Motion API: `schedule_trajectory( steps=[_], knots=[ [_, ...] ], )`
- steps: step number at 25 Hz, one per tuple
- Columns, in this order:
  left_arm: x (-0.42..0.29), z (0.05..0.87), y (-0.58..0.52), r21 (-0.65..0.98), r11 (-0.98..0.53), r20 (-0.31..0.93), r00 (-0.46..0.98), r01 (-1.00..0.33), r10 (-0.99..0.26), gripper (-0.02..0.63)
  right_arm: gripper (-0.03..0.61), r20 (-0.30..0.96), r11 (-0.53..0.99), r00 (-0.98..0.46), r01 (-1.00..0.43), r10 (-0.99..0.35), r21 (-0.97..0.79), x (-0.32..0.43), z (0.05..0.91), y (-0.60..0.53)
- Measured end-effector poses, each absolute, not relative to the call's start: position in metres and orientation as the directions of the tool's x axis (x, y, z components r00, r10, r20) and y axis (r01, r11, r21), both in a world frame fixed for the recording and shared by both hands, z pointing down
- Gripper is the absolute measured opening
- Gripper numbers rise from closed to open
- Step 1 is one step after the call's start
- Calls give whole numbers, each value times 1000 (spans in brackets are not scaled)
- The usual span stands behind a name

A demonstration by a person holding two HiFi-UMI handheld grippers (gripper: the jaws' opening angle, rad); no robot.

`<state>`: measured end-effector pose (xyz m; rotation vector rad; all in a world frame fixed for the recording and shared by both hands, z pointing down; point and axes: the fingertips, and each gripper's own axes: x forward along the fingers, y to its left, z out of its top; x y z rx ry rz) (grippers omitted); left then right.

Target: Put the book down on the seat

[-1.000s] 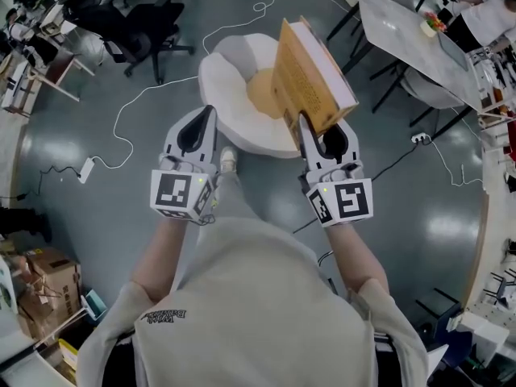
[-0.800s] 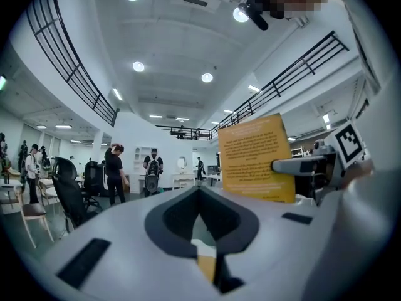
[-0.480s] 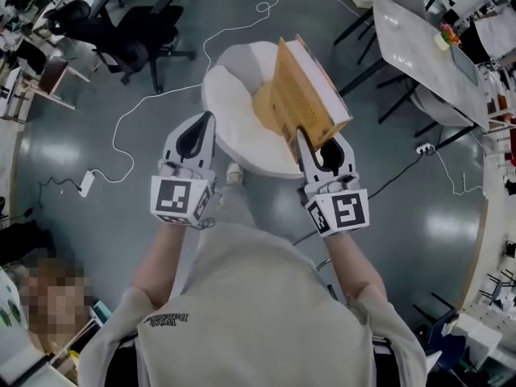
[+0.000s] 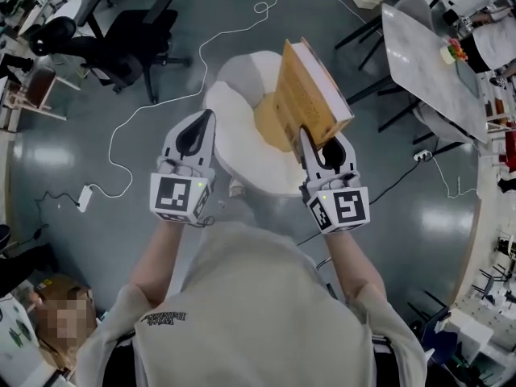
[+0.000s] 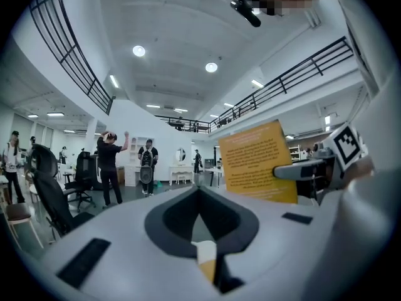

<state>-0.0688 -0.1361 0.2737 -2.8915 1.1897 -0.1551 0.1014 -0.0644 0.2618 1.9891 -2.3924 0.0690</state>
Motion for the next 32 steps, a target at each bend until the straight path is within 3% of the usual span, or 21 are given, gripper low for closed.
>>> schedule_trajectory(
  steps=[8,26,32],
  knots=[
    [-70,276,-212,-20,-724,109,718,-690,-688,9,144,86,142,-141,-990,-986,9,106,263,-140],
    [-40,303,-244,15,-672,186,663,-740,-725,9,144,166,211,-220,-975,-961,-70,135,302,-185],
    [-31,317,-259,15,-638,198,628,-770,-753,9,144,211,260,-255,-966,-944,-4,144,326,-206]
  ],
)
